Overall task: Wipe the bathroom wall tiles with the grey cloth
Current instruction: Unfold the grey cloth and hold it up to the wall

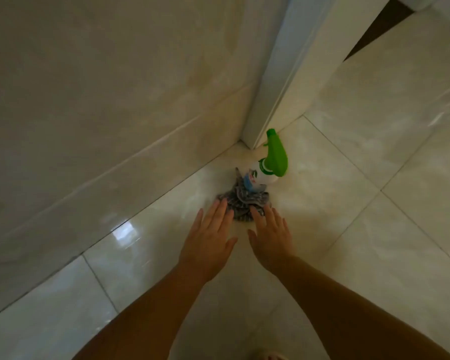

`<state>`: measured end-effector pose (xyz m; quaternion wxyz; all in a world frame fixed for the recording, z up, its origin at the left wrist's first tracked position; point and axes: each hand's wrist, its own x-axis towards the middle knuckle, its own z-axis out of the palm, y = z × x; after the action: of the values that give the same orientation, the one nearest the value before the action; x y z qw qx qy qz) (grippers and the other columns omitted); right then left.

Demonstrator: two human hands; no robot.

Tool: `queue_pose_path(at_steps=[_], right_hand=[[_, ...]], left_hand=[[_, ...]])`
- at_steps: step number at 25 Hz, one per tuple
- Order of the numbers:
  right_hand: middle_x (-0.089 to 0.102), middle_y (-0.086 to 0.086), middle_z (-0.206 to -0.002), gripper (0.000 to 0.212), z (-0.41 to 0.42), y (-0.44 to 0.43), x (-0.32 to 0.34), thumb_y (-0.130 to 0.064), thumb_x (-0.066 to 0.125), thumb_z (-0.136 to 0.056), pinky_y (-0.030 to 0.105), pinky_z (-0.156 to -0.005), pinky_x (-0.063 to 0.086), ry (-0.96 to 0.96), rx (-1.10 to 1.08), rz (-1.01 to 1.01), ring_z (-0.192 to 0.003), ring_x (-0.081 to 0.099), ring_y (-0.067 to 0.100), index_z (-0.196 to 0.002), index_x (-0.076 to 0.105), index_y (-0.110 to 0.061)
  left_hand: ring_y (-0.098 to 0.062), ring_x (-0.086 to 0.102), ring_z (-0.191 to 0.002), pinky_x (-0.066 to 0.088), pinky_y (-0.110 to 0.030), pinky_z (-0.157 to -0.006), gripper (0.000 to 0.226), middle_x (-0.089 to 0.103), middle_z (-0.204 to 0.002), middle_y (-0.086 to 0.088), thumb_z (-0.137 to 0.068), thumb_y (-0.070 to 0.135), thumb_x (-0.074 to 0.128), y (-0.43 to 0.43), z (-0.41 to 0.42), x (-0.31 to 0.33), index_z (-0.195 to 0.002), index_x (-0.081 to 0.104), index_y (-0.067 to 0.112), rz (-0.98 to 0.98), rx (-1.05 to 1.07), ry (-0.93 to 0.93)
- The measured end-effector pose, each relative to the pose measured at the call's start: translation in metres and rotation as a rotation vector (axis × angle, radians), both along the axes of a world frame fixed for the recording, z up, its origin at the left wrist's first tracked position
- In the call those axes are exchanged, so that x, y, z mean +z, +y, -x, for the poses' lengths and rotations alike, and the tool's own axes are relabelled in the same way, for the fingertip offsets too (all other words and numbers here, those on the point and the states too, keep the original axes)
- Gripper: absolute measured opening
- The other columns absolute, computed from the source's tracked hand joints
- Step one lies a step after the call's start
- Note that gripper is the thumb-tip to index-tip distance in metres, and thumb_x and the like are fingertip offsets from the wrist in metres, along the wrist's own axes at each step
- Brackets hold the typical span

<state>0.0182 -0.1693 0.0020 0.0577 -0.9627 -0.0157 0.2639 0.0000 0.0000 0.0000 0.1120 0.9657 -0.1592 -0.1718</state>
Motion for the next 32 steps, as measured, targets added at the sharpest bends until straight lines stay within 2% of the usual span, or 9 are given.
queue_pose_path(at_steps=[4, 8, 10, 13, 16, 23, 27, 30, 32], right_hand=[[-0.007, 0.008, -0.163, 0.052, -0.024, 0.001, -0.043, -0.039, 0.030, -0.103, 0.050, -0.119, 0.001, -0.065, 0.017, 0.128, -0.149, -0.007, 0.033, -0.153, 0.021, -0.027], [0.013, 0.007, -0.162, 0.052, -0.028, 0.011, -0.050, -0.024, 0.032, -0.101, 0.046, -0.120, -0.002, -0.146, 0.058, 0.151, -0.150, 0.001, 0.028, -0.152, 0.024, -0.015], [0.037, 0.006, -0.148, 0.043, -0.027, 0.016, -0.036, -0.021, 0.037, -0.101, 0.033, -0.117, 0.017, -0.264, -0.040, -0.038, -0.140, 0.027, 0.025, -0.144, 0.039, -0.015], [0.050, -0.003, -0.100, 0.007, -0.023, 0.030, 0.011, -0.015, 0.052, -0.096, 0.012, -0.076, 0.035, -0.396, -0.223, -0.454, -0.094, 0.048, 0.016, -0.101, 0.055, -0.020], [0.052, -0.012, -0.080, 0.025, -0.021, 0.041, 0.071, 0.005, 0.061, -0.082, 0.008, -0.067, 0.040, -0.477, -0.271, -0.779, -0.077, 0.053, 0.014, -0.079, 0.054, -0.019], [0.057, 0.013, -0.078, 0.030, -0.011, 0.077, 0.231, 0.014, 0.054, -0.074, 0.030, -0.062, 0.044, -0.089, -0.320, -1.513, -0.070, 0.055, 0.022, -0.091, 0.059, -0.011], [0.050, 0.011, -0.074, 0.034, -0.013, 0.102, 0.273, 0.004, 0.046, -0.062, 0.029, -0.060, 0.046, 0.106, -0.350, -1.830, -0.066, 0.051, 0.020, -0.091, 0.055, -0.010], [0.049, 0.009, -0.069, 0.031, -0.021, 0.123, 0.280, 0.007, 0.041, -0.069, 0.029, -0.058, 0.045, 0.160, -0.392, -1.925, -0.062, 0.050, 0.020, -0.091, 0.052, -0.011], [0.049, 0.010, -0.070, 0.030, -0.031, 0.131, 0.278, 0.010, 0.033, -0.081, 0.031, -0.060, 0.045, 0.165, -0.496, -1.943, -0.062, 0.050, 0.021, -0.092, 0.051, -0.011]], left_hand=[[-0.019, -0.013, -0.151, -0.003, -0.042, -0.123, 0.067, -0.010, -0.165, -0.005, -0.099, 0.049, 0.009, 0.008, -0.011, -0.032, -0.157, 0.005, 0.016, -0.045, -0.024, 0.003], [-0.016, -0.014, -0.151, -0.009, -0.036, -0.122, 0.075, -0.011, -0.165, -0.002, -0.091, 0.052, -0.006, 0.025, -0.012, -0.031, -0.157, 0.005, 0.018, -0.022, -0.014, -0.033], [-0.014, -0.012, -0.151, -0.006, -0.034, -0.123, 0.062, -0.010, -0.165, 0.000, -0.103, 0.047, 0.015, 0.030, -0.013, -0.019, -0.157, 0.006, 0.019, 0.007, 0.040, -0.026], [-0.011, -0.006, -0.151, 0.001, -0.029, -0.122, 0.063, -0.010, -0.165, 0.004, -0.105, 0.038, 0.037, 0.032, -0.010, 0.013, -0.157, 0.005, 0.022, 0.120, 0.157, -0.003], [-0.012, 0.006, -0.151, 0.013, -0.025, -0.119, 0.069, -0.005, -0.165, 0.006, -0.102, 0.033, 0.047, 0.041, -0.006, 0.050, -0.157, 0.007, 0.025, 0.285, 0.260, -0.001], [-0.015, 0.016, -0.149, 0.013, -0.011, -0.109, 0.088, 0.015, -0.163, -0.003, -0.086, 0.000, 0.063, 0.085, 0.008, 0.143, -0.155, 0.014, 0.022, 0.624, 0.350, 0.004], [-0.018, 0.037, -0.138, 0.034, -0.023, -0.102, 0.082, 0.036, -0.152, 0.004, -0.084, 0.010, 0.070, 0.113, 0.018, 0.166, -0.152, 0.029, 0.027, 0.772, 0.458, 0.332], [-0.014, 0.060, -0.103, 0.046, -0.024, -0.087, 0.034, 0.067, -0.114, -0.001, -0.077, 0.020, 0.070, 0.120, 0.019, 0.173, -0.111, 0.068, 0.016, 0.911, 0.530, 0.488], [-0.019, 0.059, -0.094, 0.045, -0.032, -0.089, 0.036, 0.066, -0.095, -0.007, -0.059, 0.024, 0.067, 0.120, 0.017, 0.178, -0.093, 0.070, 0.013, 1.130, 0.636, 0.470]])
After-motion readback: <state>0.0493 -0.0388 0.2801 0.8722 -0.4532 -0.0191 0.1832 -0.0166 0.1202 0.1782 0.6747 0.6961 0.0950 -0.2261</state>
